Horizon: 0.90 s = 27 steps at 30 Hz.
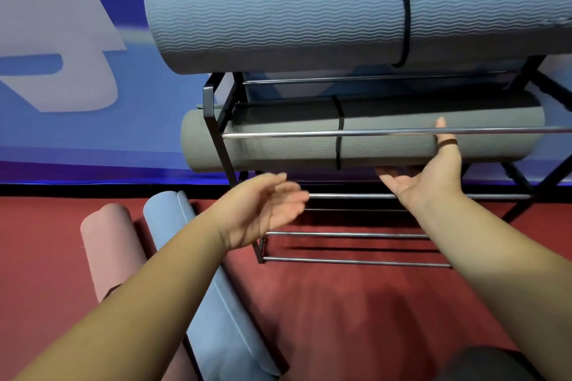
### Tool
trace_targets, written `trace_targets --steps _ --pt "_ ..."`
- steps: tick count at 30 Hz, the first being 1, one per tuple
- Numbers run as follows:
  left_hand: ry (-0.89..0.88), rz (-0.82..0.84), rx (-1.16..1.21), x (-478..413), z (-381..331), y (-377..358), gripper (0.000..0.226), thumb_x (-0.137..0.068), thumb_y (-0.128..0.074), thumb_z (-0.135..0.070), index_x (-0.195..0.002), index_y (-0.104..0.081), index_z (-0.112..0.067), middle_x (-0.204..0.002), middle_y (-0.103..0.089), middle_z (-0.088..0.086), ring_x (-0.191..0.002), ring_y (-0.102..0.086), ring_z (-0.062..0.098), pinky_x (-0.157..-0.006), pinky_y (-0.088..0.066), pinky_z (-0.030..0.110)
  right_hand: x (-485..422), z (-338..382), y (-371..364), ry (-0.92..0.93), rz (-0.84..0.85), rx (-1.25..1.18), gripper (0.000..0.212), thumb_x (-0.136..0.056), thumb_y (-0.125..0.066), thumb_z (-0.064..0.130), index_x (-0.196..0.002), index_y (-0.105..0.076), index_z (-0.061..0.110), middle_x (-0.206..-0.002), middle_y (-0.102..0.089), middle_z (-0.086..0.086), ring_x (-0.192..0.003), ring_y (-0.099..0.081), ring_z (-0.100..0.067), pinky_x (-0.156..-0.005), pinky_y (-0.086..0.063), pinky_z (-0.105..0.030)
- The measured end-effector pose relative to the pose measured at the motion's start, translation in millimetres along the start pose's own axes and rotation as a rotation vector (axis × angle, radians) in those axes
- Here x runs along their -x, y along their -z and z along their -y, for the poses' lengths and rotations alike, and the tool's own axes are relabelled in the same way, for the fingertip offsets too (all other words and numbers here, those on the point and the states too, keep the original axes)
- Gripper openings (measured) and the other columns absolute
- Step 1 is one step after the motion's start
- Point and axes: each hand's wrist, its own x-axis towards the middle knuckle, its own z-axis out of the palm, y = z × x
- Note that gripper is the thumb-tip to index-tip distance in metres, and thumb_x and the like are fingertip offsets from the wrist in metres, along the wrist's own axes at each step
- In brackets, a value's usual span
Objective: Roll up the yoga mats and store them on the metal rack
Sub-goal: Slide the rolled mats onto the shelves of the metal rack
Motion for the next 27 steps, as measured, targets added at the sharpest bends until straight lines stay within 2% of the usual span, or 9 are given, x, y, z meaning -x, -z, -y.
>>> trace_targets --steps 1,3,5,8,12,15,19,21,27 --pt "-0.078 -0.014 0.12 -7.8 -2.4 -6.2 0.029 -0.107 -0.059 -0.025 -0.116 -0.061 0.003 -0.131 -0.069 0.025 -0.093 -0.08 0.027 -0.07 -0.067 0.03 0.1 1.3 0.3 -0.002 0.002 0.0 0.089 -0.071 -0.098 0.05 -0.144 -0.052 0.027 -0.131 -0.067 -0.016 -0.114 -0.069 -0.047 -0.086 -0.06 -0.073" --pt "-0.177 -0.043 0.311 -21.8 -6.6 -19.6 0.035 -0.104 -0.068 -0.021 -0.125 -0.055 0.004 -0.14 -0.053 0.029 -0.113 -0.075 0.04 -0.09 -0.065 0.039 -1.3 4.2 2.1 -0.008 0.002 -0.005 0.087 -0.072 -0.098 0.049 -0.143 -0.053 0.027 -0.131 -0.067 -0.016 -0.114 -0.069 -0.047 -0.087 -0.059 -0.073" --pt "-0.209 -0.074 0.32 -33.3 -2.1 -35.0 0.033 -0.101 -0.073 -0.019 -0.129 -0.063 -0.004 -0.143 -0.049 0.033 -0.113 -0.074 0.044 -0.105 -0.058 0.045 -4.0 7.8 5.1 -0.006 0.0 -0.002 0.089 -0.072 -0.098 0.049 -0.145 -0.052 0.026 -0.131 -0.067 -0.017 -0.114 -0.069 -0.048 -0.087 -0.059 -0.073" --pt "-0.265 -0.154 0.342 -42.4 6.9 -54.9 0.027 -0.098 -0.077 -0.025 -0.122 -0.075 -0.015 -0.135 -0.061 0.022 -0.092 -0.08 0.03 -0.112 -0.054 0.048 -8.2 16.4 9.6 0.009 -0.012 -0.006 0.094 -0.067 -0.1 0.05 -0.146 -0.054 0.026 -0.132 -0.068 -0.017 -0.114 -0.069 -0.048 -0.086 -0.059 -0.073" --pt "-0.32 -0.184 0.494 -54.4 12.1 -68.2 0.056 -0.095 -0.079 -0.037 -0.142 -0.063 -0.011 -0.149 -0.056 0.018 -0.129 -0.065 0.039 -0.12 -0.043 0.056 -12.4 28.3 15.1 0.032 -0.025 -0.002 0.101 -0.063 -0.102 0.052 -0.148 -0.052 0.028 -0.133 -0.067 -0.017 -0.114 -0.069 -0.049 -0.086 -0.059 -0.074" --pt "-0.337 -0.172 0.549 -63.2 14.6 -75.6 0.055 -0.097 -0.075 -0.037 -0.145 -0.059 -0.014 -0.14 -0.062 0.011 -0.136 -0.057 0.039 -0.119 -0.041 0.064 -13.6 30.2 15.6 0.047 -0.033 0.038 0.103 -0.064 -0.1 0.055 -0.15 -0.049 0.029 -0.133 -0.066 -0.016 -0.114 -0.069 -0.047 -0.089 -0.059 -0.073" --pt "-0.367 -0.175 0.562 -62.0 10.7 -73.4 0.041 -0.099 -0.075 -0.029 -0.136 -0.066 -0.013 -0.117 -0.075 0.008 -0.104 -0.074 0.027 -0.111 -0.05 0.063 -13.7 32.2 12.0 0.061 -0.034 0.08 0.098 -0.068 -0.098 0.056 -0.148 -0.051 0.027 -0.133 -0.066 -0.015 -0.113 -0.07 -0.045 -0.089 -0.06 -0.071" --pt "-0.365 -0.166 0.567 -62.0 9.5 -69.5 0.038 -0.098 -0.076 -0.026 -0.132 -0.067 -0.011 -0.111 -0.077 0.01 -0.102 -0.077 0.028 -0.109 -0.052 0.063 -15.2 32.6 12.6 0.061 -0.024 0.076 0.095 -0.069 -0.098 0.056 -0.147 -0.053 0.026 -0.132 -0.067 -0.016 -0.112 -0.071 -0.045 -0.087 -0.061 -0.07" --pt "-0.349 -0.175 0.471 -63.6 10.2 -64.0 0.059 -0.088 -0.083 -0.031 -0.14 -0.063 -0.011 -0.133 -0.069 0.014 -0.119 -0.069 0.041 -0.106 -0.054 0.063 -19.4 30.6 18.2 0.034 -0.033 0.127 0.099 -0.066 -0.097 0.062 -0.148 -0.052 0.027 -0.133 -0.067 -0.014 -0.112 -0.071 -0.044 -0.087 -0.062 -0.068"
